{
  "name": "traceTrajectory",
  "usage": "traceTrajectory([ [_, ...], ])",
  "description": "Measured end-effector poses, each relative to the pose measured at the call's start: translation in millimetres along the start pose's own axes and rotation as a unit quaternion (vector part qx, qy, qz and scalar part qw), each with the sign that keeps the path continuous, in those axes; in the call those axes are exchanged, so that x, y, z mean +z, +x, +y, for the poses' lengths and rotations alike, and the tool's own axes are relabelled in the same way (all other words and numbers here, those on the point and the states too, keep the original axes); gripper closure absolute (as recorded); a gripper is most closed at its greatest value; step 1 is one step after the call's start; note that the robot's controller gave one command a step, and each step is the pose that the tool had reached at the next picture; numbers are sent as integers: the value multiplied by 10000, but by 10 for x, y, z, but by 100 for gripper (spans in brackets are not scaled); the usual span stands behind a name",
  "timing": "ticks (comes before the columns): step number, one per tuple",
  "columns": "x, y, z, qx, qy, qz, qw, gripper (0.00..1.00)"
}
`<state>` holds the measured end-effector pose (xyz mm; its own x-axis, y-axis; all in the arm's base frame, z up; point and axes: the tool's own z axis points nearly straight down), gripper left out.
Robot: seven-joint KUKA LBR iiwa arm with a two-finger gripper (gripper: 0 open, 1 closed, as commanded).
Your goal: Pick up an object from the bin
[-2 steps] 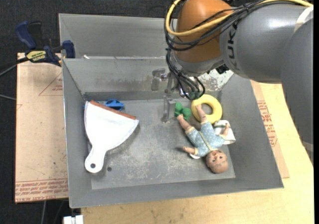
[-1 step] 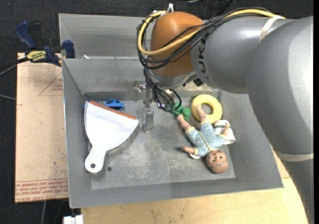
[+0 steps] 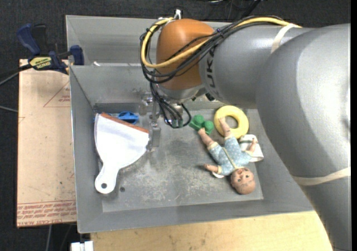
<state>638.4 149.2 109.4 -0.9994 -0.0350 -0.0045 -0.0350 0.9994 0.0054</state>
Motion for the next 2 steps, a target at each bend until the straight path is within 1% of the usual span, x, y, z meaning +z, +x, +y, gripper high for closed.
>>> traceTrajectory([
  [1, 150, 164, -43, -1163, 18, -1, 9932, 0],
  [2, 338, 413, 349, -1919, -9, 3, 9814, 100],
])
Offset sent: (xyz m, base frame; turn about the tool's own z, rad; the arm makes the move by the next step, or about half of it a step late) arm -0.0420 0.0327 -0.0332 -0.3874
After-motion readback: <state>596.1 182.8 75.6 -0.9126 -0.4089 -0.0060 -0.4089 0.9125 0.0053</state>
